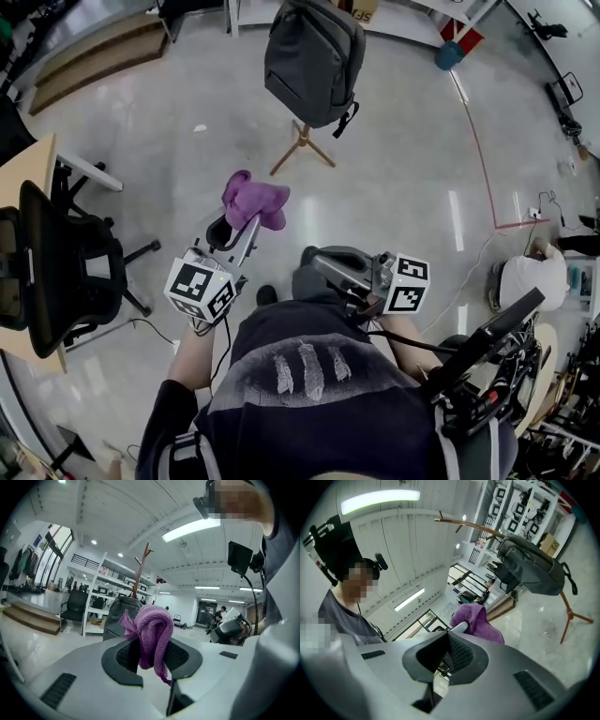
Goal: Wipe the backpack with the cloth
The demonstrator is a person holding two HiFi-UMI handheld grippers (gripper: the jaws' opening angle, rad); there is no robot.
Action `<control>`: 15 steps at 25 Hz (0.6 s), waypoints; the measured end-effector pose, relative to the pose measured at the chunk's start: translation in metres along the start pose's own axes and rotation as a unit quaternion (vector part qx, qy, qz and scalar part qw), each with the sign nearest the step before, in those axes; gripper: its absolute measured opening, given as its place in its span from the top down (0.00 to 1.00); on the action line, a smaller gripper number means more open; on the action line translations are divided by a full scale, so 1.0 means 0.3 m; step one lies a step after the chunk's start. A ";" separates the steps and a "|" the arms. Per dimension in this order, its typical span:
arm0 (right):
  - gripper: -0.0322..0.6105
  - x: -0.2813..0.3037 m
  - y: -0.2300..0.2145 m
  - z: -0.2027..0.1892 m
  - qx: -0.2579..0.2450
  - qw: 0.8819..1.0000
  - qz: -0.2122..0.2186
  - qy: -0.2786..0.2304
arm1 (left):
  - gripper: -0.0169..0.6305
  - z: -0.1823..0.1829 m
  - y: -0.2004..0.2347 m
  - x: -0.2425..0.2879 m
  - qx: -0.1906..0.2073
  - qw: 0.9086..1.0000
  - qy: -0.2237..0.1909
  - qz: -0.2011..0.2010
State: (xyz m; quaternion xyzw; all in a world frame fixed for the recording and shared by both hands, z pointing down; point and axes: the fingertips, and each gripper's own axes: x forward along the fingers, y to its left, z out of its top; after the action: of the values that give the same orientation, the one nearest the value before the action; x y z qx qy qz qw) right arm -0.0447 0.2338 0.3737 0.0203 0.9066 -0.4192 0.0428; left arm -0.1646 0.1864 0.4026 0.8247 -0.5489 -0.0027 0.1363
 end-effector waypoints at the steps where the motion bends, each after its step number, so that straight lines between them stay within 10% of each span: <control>1: 0.94 -0.001 -0.044 0.049 -0.003 1.000 -0.001 -0.002 | 0.79 -0.010 0.036 0.058 0.004 1.000 0.010 0.008; 15: 0.94 0.109 -0.584 0.528 -0.043 0.996 -0.024 0.076 | 0.79 -0.309 0.819 0.850 0.003 0.977 0.162 0.140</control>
State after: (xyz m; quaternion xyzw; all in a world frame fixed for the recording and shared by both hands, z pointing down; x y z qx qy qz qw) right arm -0.0802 -0.0005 0.4014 0.0287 0.9248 -0.3777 -0.0358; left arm -0.2712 -0.1126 0.5849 0.7295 -0.6297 0.1512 0.2200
